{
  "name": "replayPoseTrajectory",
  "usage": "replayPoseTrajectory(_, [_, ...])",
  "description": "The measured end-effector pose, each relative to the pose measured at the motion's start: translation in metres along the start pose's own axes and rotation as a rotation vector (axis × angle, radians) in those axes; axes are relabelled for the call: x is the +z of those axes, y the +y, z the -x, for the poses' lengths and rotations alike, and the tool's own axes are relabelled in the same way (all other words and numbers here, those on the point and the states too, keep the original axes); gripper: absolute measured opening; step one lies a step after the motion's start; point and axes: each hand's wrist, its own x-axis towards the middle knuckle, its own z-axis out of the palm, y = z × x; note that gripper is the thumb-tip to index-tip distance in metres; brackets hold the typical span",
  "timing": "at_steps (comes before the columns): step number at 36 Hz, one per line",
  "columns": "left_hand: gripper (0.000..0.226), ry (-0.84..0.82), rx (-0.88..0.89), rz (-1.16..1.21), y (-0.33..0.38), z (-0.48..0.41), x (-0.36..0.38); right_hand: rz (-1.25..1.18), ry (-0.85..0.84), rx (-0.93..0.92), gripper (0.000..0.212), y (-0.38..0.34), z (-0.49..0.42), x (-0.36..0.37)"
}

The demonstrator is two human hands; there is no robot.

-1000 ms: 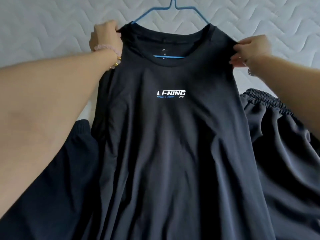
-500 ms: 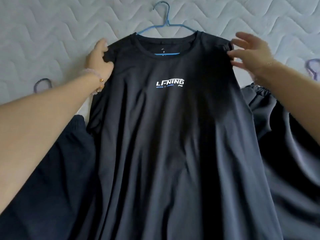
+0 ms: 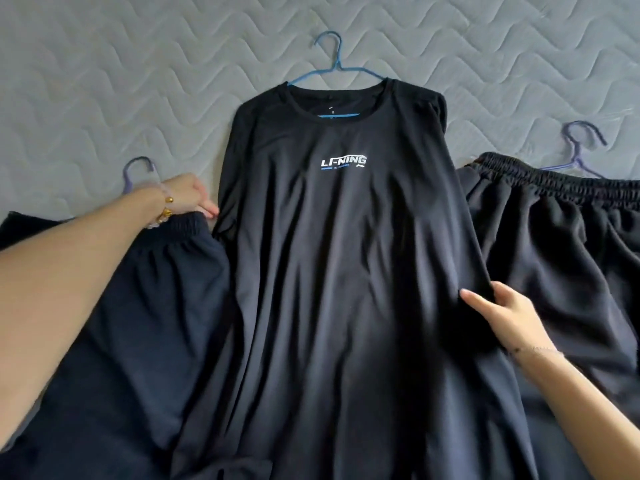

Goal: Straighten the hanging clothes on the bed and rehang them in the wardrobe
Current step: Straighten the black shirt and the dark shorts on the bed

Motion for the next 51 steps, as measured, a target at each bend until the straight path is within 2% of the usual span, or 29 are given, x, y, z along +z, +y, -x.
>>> replayPoseTrajectory(3, [0.027, -0.011, 0.017, -0.152, 0.006, 0.001, 0.006, 0.050, -0.005, -0.007, 0.022, 0.005, 0.009, 0.003])
replayPoseTrajectory(6, [0.055, -0.058, -0.006, -0.219, 0.010, 0.001, 0.018, 0.051, -0.004, -0.018, 0.020, 0.001, 0.014, 0.006])
replayPoseTrajectory(9, [0.055, 0.018, -0.007, -0.209, 0.016, 0.004, 0.033, 0.073, -0.003, -0.023, 0.021, -0.002, 0.016, 0.007])
replayPoseTrajectory(13, [0.048, 0.209, 0.173, 0.183, 0.035, 0.006, 0.023, 0.073, -0.006, -0.036, 0.020, -0.001, 0.015, 0.007])
replayPoseTrajectory(17, [0.019, 0.333, 0.169, 0.438, 0.032, 0.020, -0.022, 0.108, 0.009, -0.051, 0.020, 0.001, 0.014, 0.007])
replayPoseTrajectory(19, [0.013, 0.470, 0.132, 0.302, 0.018, 0.028, -0.040, 0.130, 0.024, -0.046, 0.020, 0.002, 0.012, 0.008])
replayPoseTrajectory(21, [0.028, 0.623, 0.063, 0.082, -0.001, 0.033, -0.054, 0.152, 0.036, -0.047, 0.018, 0.002, 0.011, 0.008])
replayPoseTrajectory(26, [0.040, 0.790, -0.187, -0.179, -0.030, 0.036, -0.060, 0.172, 0.038, -0.059, 0.016, 0.004, 0.012, 0.008])
replayPoseTrajectory(28, [0.040, 0.851, -0.166, -0.271, -0.030, 0.043, -0.048, 0.150, 0.028, -0.063, 0.014, 0.006, 0.014, 0.008])
replayPoseTrajectory(31, [0.034, 0.813, 0.036, -0.312, -0.030, 0.067, -0.007, 0.117, -0.001, -0.051, 0.012, 0.010, 0.021, 0.005])
replayPoseTrajectory(36, [0.028, 0.589, 0.451, -0.226, -0.052, 0.136, 0.095, 0.087, -0.048, 0.018, 0.017, 0.025, 0.044, -0.003])
replayPoseTrajectory(38, [0.026, 0.550, 0.525, -0.200, -0.062, 0.172, 0.137, 0.082, -0.058, 0.038, 0.015, 0.033, 0.058, -0.006])
replayPoseTrajectory(40, [0.023, 0.572, 0.459, -0.140, -0.070, 0.209, 0.175, 0.067, -0.055, 0.061, 0.013, 0.044, 0.072, -0.010])
replayPoseTrajectory(42, [0.019, 0.605, 0.306, -0.051, -0.076, 0.242, 0.209, 0.048, -0.043, 0.091, 0.013, 0.057, 0.088, -0.014])
replayPoseTrajectory(44, [0.028, 0.601, 0.197, -0.045, -0.075, 0.268, 0.236, 0.035, -0.031, 0.124, 0.016, 0.069, 0.108, -0.017])
replayPoseTrajectory(49, [0.053, 0.445, -0.008, -0.087, -0.062, 0.283, 0.277, 0.063, -0.074, 0.202, 0.010, 0.106, 0.161, -0.024])
replayPoseTrajectory(51, [0.052, 0.407, -0.115, -0.054, -0.054, 0.276, 0.279, 0.083, -0.081, 0.209, 0.011, 0.118, 0.178, -0.024])
